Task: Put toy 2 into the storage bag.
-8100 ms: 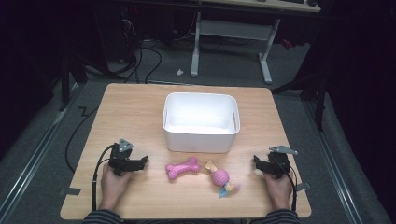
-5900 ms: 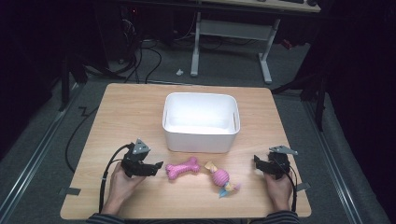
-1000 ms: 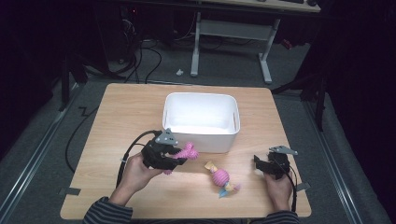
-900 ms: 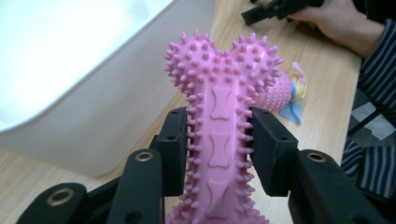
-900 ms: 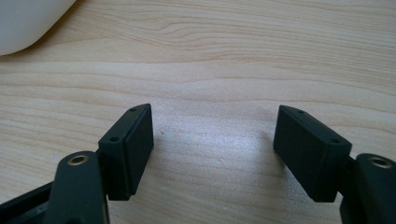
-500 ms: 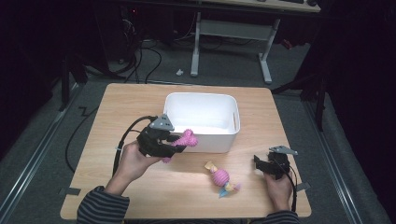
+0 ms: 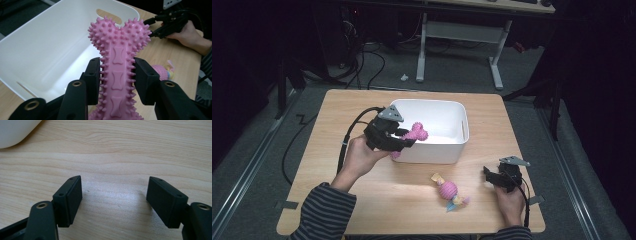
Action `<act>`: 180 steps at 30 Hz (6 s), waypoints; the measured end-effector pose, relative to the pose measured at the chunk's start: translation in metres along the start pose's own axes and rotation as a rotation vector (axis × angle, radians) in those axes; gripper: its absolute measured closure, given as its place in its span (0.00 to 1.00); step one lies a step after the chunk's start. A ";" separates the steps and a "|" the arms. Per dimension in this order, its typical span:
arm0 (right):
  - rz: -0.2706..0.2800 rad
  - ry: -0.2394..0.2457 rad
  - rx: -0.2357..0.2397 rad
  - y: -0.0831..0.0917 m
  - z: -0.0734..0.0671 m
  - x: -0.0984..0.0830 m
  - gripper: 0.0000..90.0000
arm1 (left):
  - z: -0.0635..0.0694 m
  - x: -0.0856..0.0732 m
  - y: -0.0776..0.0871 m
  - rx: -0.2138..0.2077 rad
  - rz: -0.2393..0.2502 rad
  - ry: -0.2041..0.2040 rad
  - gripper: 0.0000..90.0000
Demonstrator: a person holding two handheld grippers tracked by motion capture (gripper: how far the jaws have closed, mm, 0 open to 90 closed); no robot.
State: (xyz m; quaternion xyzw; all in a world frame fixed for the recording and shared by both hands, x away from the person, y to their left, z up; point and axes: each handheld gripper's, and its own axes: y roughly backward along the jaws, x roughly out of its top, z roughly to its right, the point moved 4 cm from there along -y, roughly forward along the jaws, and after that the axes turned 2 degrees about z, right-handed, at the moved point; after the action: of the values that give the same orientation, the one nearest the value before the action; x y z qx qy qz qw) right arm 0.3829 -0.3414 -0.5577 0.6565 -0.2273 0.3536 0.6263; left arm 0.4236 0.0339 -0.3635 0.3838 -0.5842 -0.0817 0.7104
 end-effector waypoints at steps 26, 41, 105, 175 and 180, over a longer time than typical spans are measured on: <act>-0.005 -0.009 0.007 0.000 0.000 0.000 0.32 | -0.027 0.026 -0.041 0.056 -0.020 0.004 0.65; -0.007 -0.010 0.007 0.000 0.000 0.000 0.32 | -0.034 0.027 -0.069 0.071 -0.024 0.004 0.65; -0.006 -0.008 0.010 0.000 0.000 0.000 0.32 | -0.023 0.011 -0.053 0.103 0.013 0.064 0.40; -0.003 -0.011 0.010 -0.001 0.000 0.000 0.33 | -0.038 -0.140 0.029 0.255 0.192 0.308 0.33; -0.006 -0.012 0.007 -0.001 -0.001 0.001 0.33 | -0.038 -0.148 0.017 0.251 0.166 0.317 0.32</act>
State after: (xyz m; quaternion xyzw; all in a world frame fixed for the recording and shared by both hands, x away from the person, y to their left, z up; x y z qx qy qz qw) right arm 0.3838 -0.3405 -0.5578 0.6616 -0.2278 0.3483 0.6237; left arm 0.4063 0.1464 -0.4673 0.4276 -0.5003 0.1119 0.7446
